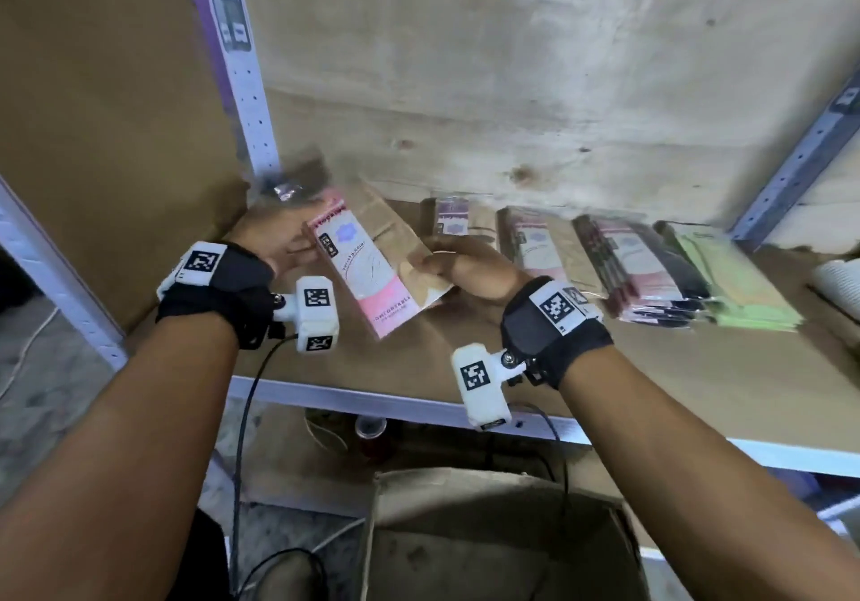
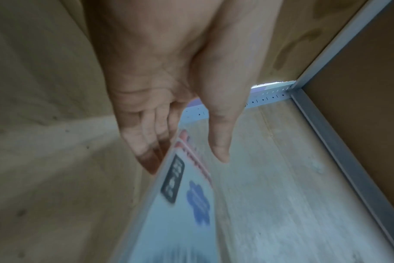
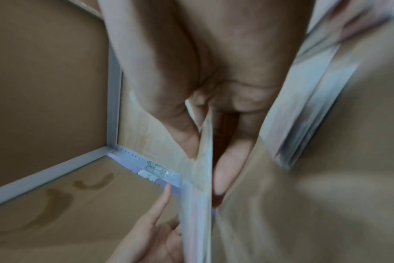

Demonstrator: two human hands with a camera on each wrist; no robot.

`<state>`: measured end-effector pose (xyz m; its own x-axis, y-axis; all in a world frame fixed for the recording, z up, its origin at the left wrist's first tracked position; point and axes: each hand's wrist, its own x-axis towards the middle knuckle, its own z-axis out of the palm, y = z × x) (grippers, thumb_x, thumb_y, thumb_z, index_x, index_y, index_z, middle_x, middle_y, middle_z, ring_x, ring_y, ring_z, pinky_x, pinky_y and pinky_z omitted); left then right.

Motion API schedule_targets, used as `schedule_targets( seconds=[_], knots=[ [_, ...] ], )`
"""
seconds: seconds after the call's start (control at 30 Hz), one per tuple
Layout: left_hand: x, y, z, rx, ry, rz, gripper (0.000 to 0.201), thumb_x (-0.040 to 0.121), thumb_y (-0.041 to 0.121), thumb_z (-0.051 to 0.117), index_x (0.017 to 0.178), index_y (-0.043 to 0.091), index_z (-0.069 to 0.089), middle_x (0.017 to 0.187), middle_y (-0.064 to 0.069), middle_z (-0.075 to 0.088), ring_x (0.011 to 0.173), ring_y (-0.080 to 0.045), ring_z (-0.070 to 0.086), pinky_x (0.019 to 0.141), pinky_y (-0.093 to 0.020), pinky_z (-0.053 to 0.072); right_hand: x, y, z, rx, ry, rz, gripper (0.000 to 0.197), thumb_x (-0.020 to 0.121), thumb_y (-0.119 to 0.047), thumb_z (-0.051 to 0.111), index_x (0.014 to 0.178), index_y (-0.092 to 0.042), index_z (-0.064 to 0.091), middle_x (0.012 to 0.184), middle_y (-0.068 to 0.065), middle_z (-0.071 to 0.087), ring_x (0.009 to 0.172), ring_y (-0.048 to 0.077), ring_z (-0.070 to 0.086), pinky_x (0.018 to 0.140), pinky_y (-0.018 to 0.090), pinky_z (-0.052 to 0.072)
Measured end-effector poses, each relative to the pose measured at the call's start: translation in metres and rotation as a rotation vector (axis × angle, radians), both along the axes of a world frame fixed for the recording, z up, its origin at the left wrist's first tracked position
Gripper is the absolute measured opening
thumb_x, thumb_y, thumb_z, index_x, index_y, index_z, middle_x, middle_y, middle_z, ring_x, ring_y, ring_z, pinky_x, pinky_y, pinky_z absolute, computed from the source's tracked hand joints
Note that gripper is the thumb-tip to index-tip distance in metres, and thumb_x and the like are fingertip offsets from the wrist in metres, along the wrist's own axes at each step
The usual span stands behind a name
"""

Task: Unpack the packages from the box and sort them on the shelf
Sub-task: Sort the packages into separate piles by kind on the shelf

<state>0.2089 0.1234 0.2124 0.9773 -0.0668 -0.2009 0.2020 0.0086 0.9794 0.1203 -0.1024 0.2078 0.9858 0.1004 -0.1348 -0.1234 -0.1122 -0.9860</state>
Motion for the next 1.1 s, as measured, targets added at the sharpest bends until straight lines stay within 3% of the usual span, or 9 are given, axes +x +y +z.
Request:
schedule_targets(
  seconds=[0.1, 0.2, 0.27, 0.37, 0.6, 0.73, 0.87, 0.97, 1.1],
  knots=[
    [-0.001, -0.013, 0.004, -0.048, -0.139, 0.052, 0.009, 0.089, 0.028, 0.07, 0.094, 0.021, 0.064, 0.072, 0.007, 0.07, 0.057, -0.004, 0.061, 0.044, -0.016, 0.043, -0.03, -0.043, -0.002, -0.102, -0.034, 0.09, 0.015, 0.093, -0.003, 0.059, 0.106, -0.007, 0.065, 0.099, 0.013, 0.066, 0.088, 0.023, 0.062, 0.074, 0.033, 0.051],
    [-0.002, -0.028, 0.004, 0.002, -0.261, 0.042, 0.01, 0.087, 0.018, 0.072, 0.097, 0.017, 0.069, 0.064, 0.007, 0.072, 0.05, -0.001, 0.064, 0.046, -0.013, 0.048, -0.049, -0.085, -0.006, -0.291, -0.066, 0.08, 0.016, 0.091, -0.014, 0.066, 0.107, -0.014, 0.069, 0.105, 0.01, 0.07, 0.1, 0.026, 0.065, 0.095, 0.042, 0.048],
    [-0.006, -0.047, 0.003, 0.132, -0.306, -0.044, 0.004, 0.088, 0.024, 0.071, 0.089, 0.02, 0.07, 0.057, 0.009, 0.069, 0.044, 0.0, 0.06, 0.042, -0.012, 0.047, -0.06, -0.106, -0.008, -0.305, -0.068, 0.046, 0.01, 0.089, -0.02, 0.068, 0.097, -0.023, 0.072, 0.103, 0.007, 0.073, 0.098, 0.026, 0.067, 0.087, 0.043, 0.05],
    [-0.009, -0.074, -0.001, 0.192, -0.308, -0.126, 0.02, 0.092, 0.03, 0.066, 0.075, 0.019, 0.068, 0.058, -0.001, 0.055, 0.036, -0.005, 0.043, 0.036, -0.013, 0.034, -0.073, -0.124, -0.007, -0.285, -0.085, 0.041, 0.005, 0.086, -0.028, 0.07, 0.088, -0.03, 0.074, 0.089, -0.005, 0.073, 0.082, 0.01, 0.066, 0.069, 0.025, 0.048],
    [-0.02, -0.114, 0.002, 0.303, -0.374, -0.115, 0.042, 0.098, 0.048, 0.049, 0.066, 0.021, 0.05, 0.058, -0.004, 0.047, 0.044, -0.017, 0.043, 0.05, -0.025, 0.033, -0.082, -0.156, -0.003, -0.281, -0.055, 0.113, 0.026, 0.093, -0.02, 0.065, 0.11, -0.001, 0.059, 0.099, 0.013, 0.074, 0.083, 0.02, 0.067, 0.06, 0.027, 0.051],
    [-0.031, -0.132, -0.001, 0.14, -0.195, -0.206, 0.037, 0.097, 0.044, 0.055, 0.076, 0.015, 0.063, 0.052, -0.001, 0.065, 0.04, -0.011, 0.06, 0.044, -0.016, 0.047, -0.083, -0.174, 0.003, -0.302, -0.057, 0.144, 0.017, 0.095, -0.015, 0.061, 0.107, -0.003, 0.06, 0.09, 0.001, 0.072, 0.073, 0.01, 0.064, 0.05, 0.017, 0.045],
    [-0.024, -0.138, -0.003, 0.0, -0.145, -0.066, 0.037, 0.099, 0.043, 0.052, 0.074, 0.017, 0.062, 0.045, 0.007, 0.059, 0.039, -0.004, 0.049, 0.039, -0.013, 0.04, -0.08, -0.187, 0.007, -0.291, -0.096, 0.073, 0.01, 0.097, -0.01, 0.058, 0.09, -0.015, 0.061, 0.075, -0.008, 0.067, 0.061, 0.0, 0.061, 0.051, 0.012, 0.044],
    [-0.018, -0.134, -0.007, -0.032, -0.095, -0.05, 0.049, 0.1, 0.054, 0.039, 0.088, 0.016, 0.067, 0.06, 0.004, 0.071, 0.047, -0.006, 0.059, 0.045, -0.015, 0.045, -0.072, -0.189, 0.005, -0.14, -0.107, -0.148, 0.017, 0.097, -0.004, 0.054, 0.084, -0.014, 0.06, 0.076, 0.001, 0.06, 0.068, 0.012, 0.055, 0.062, 0.022, 0.042],
    [-0.035, -0.162, -0.01, 0.063, -0.053, -0.299, 0.061, 0.096, 0.064, 0.037, 0.095, 0.015, 0.073, 0.083, -0.006, 0.078, 0.067, -0.015, 0.074, 0.054, -0.021, 0.057, -0.057, -0.183, 0.002, 0.12, -0.084, -0.378, 0.015, 0.092, 0.011, 0.046, 0.09, -0.001, 0.055, 0.083, 0.018, 0.057, 0.075, 0.028, 0.056, 0.068, 0.035, 0.044]
  ],
)
